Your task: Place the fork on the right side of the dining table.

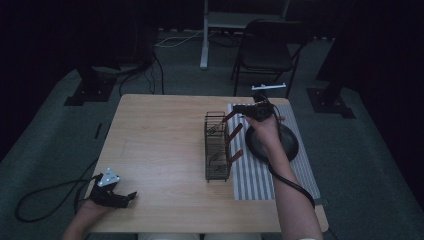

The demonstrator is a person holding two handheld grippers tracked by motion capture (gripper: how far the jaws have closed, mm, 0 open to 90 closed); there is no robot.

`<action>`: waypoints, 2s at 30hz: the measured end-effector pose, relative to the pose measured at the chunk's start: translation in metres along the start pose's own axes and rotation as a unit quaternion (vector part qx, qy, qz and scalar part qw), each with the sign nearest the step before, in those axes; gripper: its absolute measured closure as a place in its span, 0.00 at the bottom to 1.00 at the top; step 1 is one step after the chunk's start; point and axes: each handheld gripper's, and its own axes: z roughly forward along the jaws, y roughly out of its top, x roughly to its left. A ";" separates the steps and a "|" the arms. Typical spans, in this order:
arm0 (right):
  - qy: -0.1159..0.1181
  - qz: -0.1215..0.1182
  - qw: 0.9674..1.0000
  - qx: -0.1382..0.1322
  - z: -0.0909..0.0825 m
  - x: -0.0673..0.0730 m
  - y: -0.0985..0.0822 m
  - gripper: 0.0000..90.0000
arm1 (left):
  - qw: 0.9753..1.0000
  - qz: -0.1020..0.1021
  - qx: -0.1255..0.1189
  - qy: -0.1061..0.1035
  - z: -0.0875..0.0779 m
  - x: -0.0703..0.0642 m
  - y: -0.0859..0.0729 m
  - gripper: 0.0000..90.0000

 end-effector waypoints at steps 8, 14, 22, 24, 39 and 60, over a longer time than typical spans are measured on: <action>-0.005 -0.003 1.000 -0.014 -0.016 0.004 0.005 0.90 | 1.000 0.000 0.000 0.000 0.000 0.000 0.000 0.00; -0.011 -0.013 1.000 -0.026 -0.032 0.008 0.010 0.90 | 1.000 0.000 0.000 0.000 0.000 0.000 0.000 0.00; -0.011 -0.022 0.999 -0.035 -0.046 0.015 0.015 0.90 | 1.000 -0.002 -0.001 0.003 0.000 0.000 0.000 0.00; -0.007 -0.021 0.999 -0.042 -0.053 0.016 0.017 0.90 | 1.000 -0.002 -0.001 0.002 0.000 0.000 0.000 0.00; -0.010 -0.014 0.997 -0.076 -0.090 0.018 0.022 0.90 | 1.000 -0.002 -0.001 0.002 0.000 0.000 0.000 0.00; -0.034 0.011 0.995 -0.088 -0.123 -0.008 -0.004 0.90 | 1.000 -0.002 -0.001 0.002 0.000 0.000 0.000 0.00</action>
